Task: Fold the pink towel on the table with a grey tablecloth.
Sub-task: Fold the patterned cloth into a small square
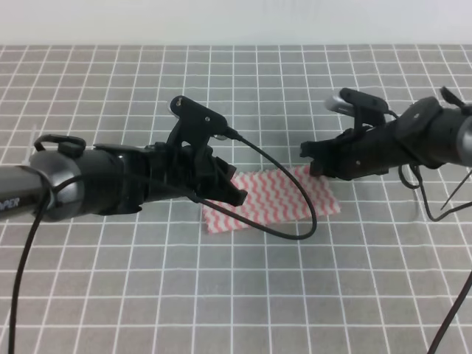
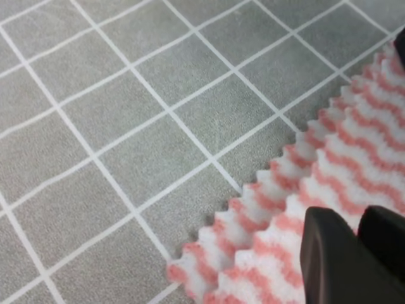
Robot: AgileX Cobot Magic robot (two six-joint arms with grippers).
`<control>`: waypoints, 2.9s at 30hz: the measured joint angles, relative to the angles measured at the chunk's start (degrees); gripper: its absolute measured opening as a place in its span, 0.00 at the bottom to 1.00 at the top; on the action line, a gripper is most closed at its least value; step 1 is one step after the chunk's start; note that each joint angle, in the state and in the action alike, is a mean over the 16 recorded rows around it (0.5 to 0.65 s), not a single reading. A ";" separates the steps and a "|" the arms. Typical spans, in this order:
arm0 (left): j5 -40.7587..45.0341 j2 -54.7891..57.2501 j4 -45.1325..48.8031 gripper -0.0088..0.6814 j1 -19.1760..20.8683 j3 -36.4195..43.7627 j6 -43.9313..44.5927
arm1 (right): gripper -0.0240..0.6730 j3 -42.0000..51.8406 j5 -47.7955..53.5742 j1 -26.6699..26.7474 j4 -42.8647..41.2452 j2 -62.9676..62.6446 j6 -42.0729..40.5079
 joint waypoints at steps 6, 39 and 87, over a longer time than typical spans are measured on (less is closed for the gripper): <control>0.70 -0.67 0.23 0.14 0.01 0.04 -2.58 | 0.01 0.00 3.25 -1.22 -0.97 -1.69 0.00; 16.09 1.54 15.43 0.13 -0.18 4.64 -24.92 | 0.01 0.00 19.49 -0.66 -11.89 -8.13 6.16; 18.20 -0.87 14.74 0.11 6.34 4.57 -27.15 | 0.01 0.00 20.13 -0.45 -10.80 -2.85 6.12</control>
